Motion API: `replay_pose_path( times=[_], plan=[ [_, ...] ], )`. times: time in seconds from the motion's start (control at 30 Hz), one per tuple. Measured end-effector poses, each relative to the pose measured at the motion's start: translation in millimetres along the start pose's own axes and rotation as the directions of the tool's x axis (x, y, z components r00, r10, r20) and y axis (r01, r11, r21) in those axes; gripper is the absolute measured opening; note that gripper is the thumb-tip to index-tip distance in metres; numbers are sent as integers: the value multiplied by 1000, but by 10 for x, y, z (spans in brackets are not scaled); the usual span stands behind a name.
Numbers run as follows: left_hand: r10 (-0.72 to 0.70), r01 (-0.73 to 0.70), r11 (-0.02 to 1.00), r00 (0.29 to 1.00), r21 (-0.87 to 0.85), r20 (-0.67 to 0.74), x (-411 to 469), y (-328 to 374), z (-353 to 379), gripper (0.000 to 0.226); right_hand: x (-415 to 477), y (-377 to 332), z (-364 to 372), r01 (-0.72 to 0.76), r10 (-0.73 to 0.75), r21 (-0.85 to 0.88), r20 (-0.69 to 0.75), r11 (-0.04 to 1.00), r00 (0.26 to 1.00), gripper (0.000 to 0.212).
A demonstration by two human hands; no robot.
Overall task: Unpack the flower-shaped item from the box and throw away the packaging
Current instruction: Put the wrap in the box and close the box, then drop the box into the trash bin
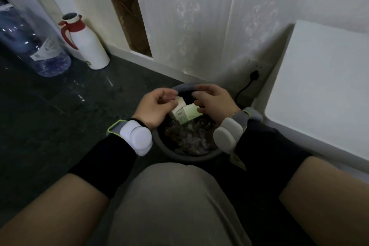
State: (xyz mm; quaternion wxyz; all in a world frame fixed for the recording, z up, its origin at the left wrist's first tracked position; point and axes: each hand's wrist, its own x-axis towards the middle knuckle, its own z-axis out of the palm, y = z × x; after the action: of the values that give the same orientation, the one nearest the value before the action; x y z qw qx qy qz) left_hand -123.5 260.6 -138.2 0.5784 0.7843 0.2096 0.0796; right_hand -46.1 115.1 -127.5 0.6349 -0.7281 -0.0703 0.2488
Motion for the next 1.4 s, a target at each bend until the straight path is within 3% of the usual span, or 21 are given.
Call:
replay_pose_path(
  times=[0.13,0.3,0.5,0.6,0.67,0.87,1.0,1.17,1.4],
  plan=[
    [196,-196,980,980,22,13,-132,773,70,20,-355,-613,-353,103,-102,148,-13,984,995,26],
    [336,-335,942,935,-25,113,-361,1595,640,19,-920,-1069,-1412,195,-161,173,-190,965,968,41],
    [385,-387,921,887,-43,257,-636,1921,1641,25,-1626,-905,-2814,186,-92,151,-484,971,870,47],
    [399,-421,907,853,-8,337,-766,1872,2125,27,-1959,-612,-3403,164,-93,58,-621,985,779,49],
    [390,-426,904,857,37,338,-765,1763,2202,29,-2036,-405,-3537,119,-121,-48,-640,992,759,51],
    [370,-407,910,880,74,296,-715,1636,2287,26,-2111,-24,-3610,94,-215,-270,-462,958,861,72],
    [379,-406,913,884,47,272,-735,1612,2252,25,-2081,16,-3551,79,-292,-453,-424,888,857,70],
    [384,-409,911,885,45,264,-701,1609,2134,22,-2002,-48,-3380,99,-330,-471,-441,877,835,65],
    [270,-273,950,962,149,37,-475,1465,1636,12,-1477,-313,-2540,243,-396,-489,-240,838,886,66]
  ],
)
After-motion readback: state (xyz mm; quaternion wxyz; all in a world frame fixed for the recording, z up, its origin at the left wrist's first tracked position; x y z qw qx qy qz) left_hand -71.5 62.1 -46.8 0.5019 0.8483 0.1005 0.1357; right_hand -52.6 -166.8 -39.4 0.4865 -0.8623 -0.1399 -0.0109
